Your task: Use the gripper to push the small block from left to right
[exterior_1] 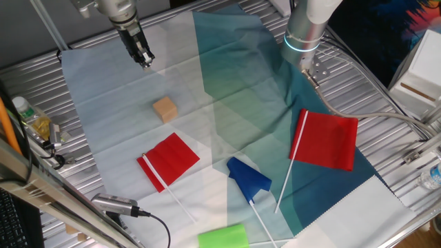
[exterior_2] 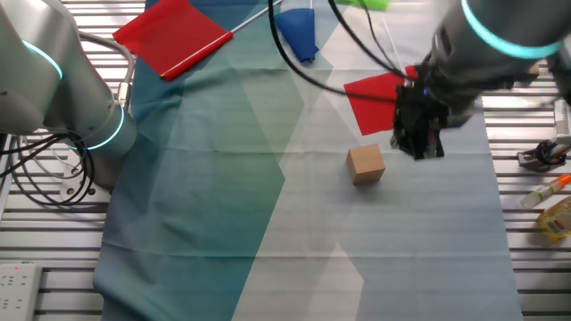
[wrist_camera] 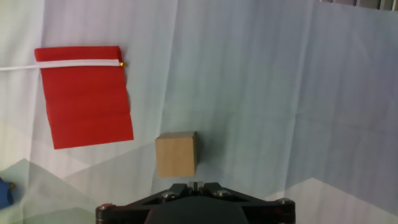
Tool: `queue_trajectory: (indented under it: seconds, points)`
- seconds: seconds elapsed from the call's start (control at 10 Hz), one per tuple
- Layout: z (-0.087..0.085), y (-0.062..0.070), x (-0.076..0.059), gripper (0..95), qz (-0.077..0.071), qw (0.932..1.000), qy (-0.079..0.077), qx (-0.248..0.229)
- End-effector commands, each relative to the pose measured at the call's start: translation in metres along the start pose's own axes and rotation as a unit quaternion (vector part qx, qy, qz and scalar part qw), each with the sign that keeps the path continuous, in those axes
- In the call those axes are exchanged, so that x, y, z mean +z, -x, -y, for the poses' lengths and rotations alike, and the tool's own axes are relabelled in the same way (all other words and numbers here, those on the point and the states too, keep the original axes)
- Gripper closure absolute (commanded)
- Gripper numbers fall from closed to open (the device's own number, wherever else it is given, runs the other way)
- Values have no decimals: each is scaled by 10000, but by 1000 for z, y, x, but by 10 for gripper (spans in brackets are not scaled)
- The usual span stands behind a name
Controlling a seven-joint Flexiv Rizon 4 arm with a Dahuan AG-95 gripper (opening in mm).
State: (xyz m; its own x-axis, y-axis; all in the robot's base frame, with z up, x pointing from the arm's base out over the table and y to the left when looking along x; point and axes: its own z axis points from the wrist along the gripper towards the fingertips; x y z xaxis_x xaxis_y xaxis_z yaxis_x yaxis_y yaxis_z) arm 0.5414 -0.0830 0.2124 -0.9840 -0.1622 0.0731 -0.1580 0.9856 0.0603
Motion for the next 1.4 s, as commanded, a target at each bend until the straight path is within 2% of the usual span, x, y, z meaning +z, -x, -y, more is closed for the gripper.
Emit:
queue_trajectory:
  seconds: [0.1,0.3,0.5,0.6,0.7,0.8,1.0,1.4]
  points:
    - [15,2,21,950,44,9999,121,-55]
    - [27,4,55,950,78,9996,258,-88]
    - [30,4,83,950,156,9995,248,-140]
    - [30,4,101,950,200,9995,203,-138]
    - [29,3,113,950,267,9994,156,-130]
    - [28,3,126,950,324,9994,18,-138]
    - [26,4,140,950,271,9994,-201,-113]
    - [23,0,143,950,279,9994,-203,-92]
